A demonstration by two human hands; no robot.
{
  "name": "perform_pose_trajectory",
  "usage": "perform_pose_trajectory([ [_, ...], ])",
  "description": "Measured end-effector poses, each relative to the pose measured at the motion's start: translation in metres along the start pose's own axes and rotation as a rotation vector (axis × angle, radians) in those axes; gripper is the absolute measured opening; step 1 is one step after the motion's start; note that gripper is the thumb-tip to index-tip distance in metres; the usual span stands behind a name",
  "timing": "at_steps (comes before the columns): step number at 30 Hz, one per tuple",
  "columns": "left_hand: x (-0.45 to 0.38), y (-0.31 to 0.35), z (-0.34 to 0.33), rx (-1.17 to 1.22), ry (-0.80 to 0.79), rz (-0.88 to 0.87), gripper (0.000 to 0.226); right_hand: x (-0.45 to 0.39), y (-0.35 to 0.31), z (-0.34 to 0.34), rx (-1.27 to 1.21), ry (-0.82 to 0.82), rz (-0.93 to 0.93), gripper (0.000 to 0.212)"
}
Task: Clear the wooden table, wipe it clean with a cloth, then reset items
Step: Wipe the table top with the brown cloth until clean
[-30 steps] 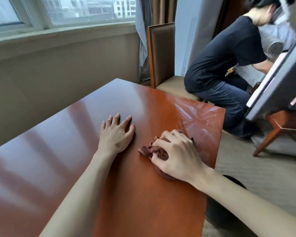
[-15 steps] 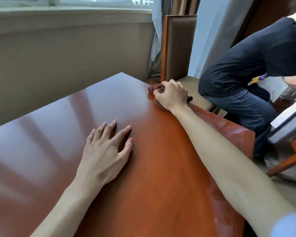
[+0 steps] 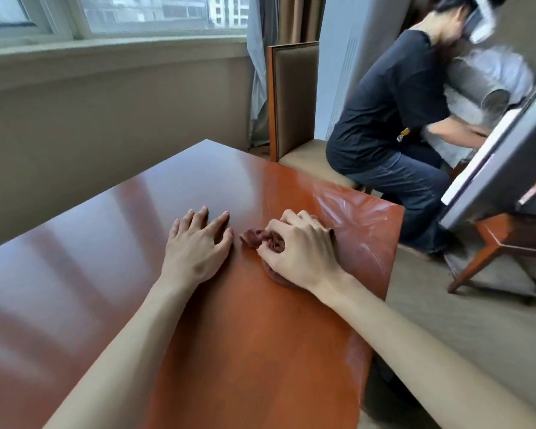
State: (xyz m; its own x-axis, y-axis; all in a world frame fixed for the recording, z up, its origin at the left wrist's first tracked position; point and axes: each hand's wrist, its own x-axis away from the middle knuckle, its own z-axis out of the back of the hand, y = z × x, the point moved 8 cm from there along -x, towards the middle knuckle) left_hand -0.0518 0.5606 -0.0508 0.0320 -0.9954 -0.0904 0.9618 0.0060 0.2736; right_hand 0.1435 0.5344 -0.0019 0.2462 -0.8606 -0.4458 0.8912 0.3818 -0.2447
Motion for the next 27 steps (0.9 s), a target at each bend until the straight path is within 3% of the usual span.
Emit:
perform_pose_trajectory([
  [3, 0.001, 0.000, 0.000, 0.013, -0.001, -0.005, 0.055, 0.064, -0.018, 0.028, -0.022, 0.014, 0.065, 0.027],
  [6, 0.002, 0.001, 0.001, 0.022, 0.001, -0.012, 0.055, 0.058, -0.015, 0.029, -0.031, 0.009, 0.071, 0.027],
  [16, -0.002, -0.006, -0.003, 0.024, 0.039, 0.017, 0.063, -0.195, 0.078, -0.074, 0.099, 0.034, -0.155, 0.039],
  [20, -0.002, -0.005, -0.001, 0.026, 0.042, 0.027, 0.063, -0.252, 0.097, -0.096, 0.097, 0.028, -0.262, 0.041],
  [23, 0.000, -0.004, 0.001, 0.008, 0.030, 0.043, 0.061, -0.240, 0.089, -0.093, 0.107, 0.014, -0.258, 0.036],
  [27, 0.000, 0.002, 0.001, -0.077, -0.039, 0.037, 0.054, -0.159, 0.056, -0.058, 0.101, -0.011, -0.148, 0.035],
])
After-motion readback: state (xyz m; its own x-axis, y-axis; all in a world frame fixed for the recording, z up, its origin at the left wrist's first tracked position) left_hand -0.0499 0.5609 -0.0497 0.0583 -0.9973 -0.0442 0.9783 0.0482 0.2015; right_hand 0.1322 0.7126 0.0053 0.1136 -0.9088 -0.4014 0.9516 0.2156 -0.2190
